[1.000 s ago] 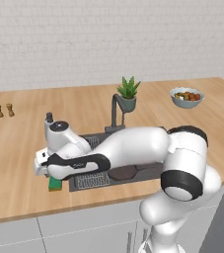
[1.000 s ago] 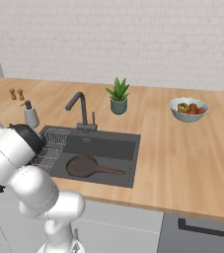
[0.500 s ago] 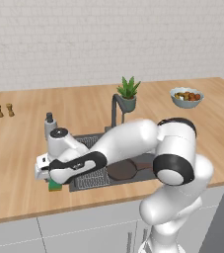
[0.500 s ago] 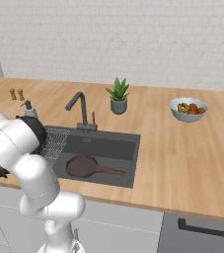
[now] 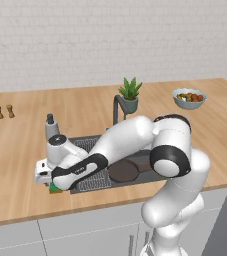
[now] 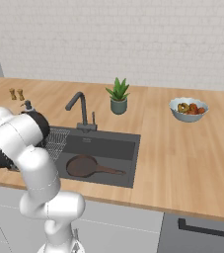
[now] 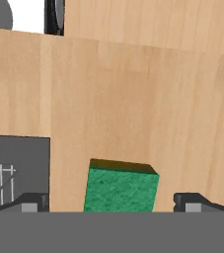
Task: Pick the pan and sponge and place them into the sink. Then turn on the water.
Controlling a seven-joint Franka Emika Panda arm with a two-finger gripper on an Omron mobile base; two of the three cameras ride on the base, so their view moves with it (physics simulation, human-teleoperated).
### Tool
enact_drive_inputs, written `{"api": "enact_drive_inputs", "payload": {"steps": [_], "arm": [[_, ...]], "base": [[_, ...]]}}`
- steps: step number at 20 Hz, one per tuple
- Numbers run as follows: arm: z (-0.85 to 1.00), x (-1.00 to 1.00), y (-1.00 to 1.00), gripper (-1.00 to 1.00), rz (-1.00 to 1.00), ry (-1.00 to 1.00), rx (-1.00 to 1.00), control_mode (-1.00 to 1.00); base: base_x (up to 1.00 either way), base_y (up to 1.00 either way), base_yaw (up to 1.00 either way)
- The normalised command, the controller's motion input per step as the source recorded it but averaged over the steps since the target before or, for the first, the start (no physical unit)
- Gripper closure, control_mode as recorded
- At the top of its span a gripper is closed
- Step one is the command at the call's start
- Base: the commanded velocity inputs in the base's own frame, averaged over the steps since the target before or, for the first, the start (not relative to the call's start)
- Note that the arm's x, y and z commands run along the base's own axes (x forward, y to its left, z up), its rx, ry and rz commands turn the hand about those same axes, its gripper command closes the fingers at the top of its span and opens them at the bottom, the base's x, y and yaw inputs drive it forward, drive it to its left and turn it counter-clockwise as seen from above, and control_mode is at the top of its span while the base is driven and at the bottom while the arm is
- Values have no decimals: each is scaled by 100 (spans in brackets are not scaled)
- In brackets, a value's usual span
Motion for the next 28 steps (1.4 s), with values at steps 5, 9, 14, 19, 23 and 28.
{"api": "enact_drive_inputs", "payload": {"steps": [5, 9, 14, 19, 23, 28], "arm": [[0, 25, 4, -100, -12, 3, 0, -100], [0, 6, 5, -100, -6, 2, 0, -100], [-9, 0, 12, -100, -1, 3, -2, -100], [-27, 0, 2, -100, 0, 2, -2, -100], [-36, 0, 0, -100, 0, 0, -1, -100], [-33, 0, 0, -100, 0, 0, -3, -100]], "base": [[0, 0, 0], [0, 0, 0], [0, 0, 0], [0, 0, 0], [0, 0, 0], [0, 0, 0]]}}
